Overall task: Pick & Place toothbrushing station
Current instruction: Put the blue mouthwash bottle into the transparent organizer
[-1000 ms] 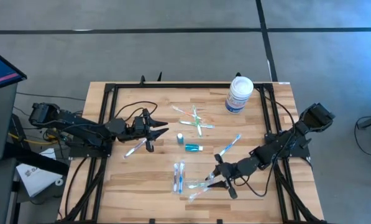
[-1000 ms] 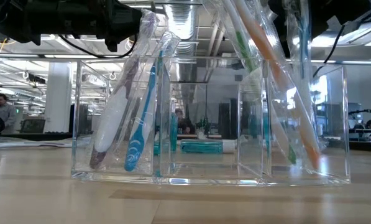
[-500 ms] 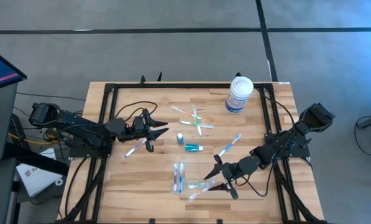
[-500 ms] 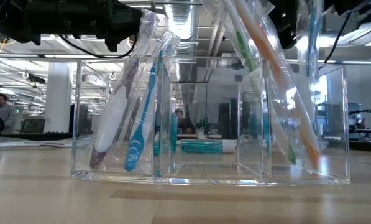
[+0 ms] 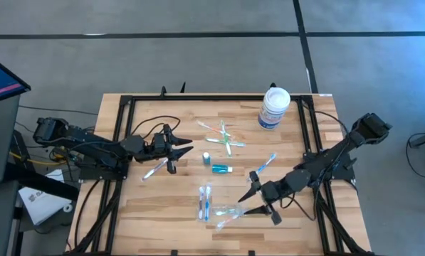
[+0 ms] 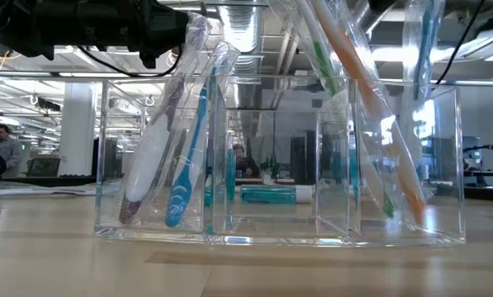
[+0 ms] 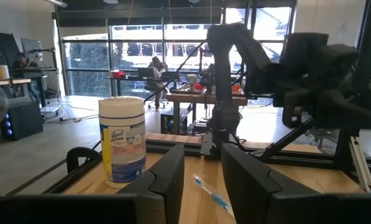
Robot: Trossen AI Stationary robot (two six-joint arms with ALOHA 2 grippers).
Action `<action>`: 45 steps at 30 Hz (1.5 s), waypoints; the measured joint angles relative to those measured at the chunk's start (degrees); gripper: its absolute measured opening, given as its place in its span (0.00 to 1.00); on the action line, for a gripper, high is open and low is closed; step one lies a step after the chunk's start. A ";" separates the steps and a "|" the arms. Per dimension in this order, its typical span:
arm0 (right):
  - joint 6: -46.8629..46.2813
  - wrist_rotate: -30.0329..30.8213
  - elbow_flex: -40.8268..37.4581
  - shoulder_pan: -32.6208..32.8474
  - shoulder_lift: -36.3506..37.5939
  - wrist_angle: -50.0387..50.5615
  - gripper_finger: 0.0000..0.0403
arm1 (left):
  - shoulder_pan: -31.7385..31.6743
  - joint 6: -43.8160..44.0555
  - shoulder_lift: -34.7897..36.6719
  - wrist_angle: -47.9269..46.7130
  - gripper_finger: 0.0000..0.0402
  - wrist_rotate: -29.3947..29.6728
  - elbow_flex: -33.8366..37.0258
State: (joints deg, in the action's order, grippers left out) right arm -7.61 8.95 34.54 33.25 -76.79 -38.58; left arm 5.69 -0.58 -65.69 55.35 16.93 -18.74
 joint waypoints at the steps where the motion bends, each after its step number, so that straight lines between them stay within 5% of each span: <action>1: 0.47 -0.02 0.00 -0.25 0.84 0.19 0.46 | 0.00 0.02 0.00 0.00 0.26 0.00 0.00; 21: 0.25 0.31 -0.02 -14.03 6.22 21.01 0.30 | 0.00 0.00 0.00 -0.02 0.26 -0.01 0.00; 37: -2.53 1.71 -0.03 -17.83 6.20 31.21 0.36 | 0.00 0.00 0.00 -0.04 0.26 -0.02 0.00; 45: -2.95 1.64 -2.06 -20.12 -0.79 26.80 0.35 | 0.00 0.00 0.02 0.04 0.26 -0.02 0.00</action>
State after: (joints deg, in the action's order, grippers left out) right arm -10.57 10.59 32.49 13.13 -77.58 -11.78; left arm 5.69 -0.58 -65.67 55.39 16.91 -18.74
